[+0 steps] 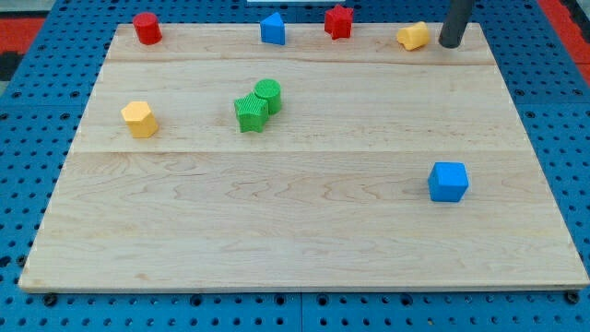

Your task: Place the green circle top of the yellow hexagon

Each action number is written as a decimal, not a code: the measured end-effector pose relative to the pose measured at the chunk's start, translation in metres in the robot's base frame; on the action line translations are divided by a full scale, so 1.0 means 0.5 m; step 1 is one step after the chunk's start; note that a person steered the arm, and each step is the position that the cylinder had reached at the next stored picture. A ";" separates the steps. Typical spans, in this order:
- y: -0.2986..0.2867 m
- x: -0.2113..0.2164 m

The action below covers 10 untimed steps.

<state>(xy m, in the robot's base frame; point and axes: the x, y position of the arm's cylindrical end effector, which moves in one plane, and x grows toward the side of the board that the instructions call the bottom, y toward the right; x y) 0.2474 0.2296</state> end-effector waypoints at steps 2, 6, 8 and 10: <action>0.000 0.063; -0.293 0.194; -0.558 0.202; -0.815 0.199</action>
<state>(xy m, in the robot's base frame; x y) 0.3470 -0.1780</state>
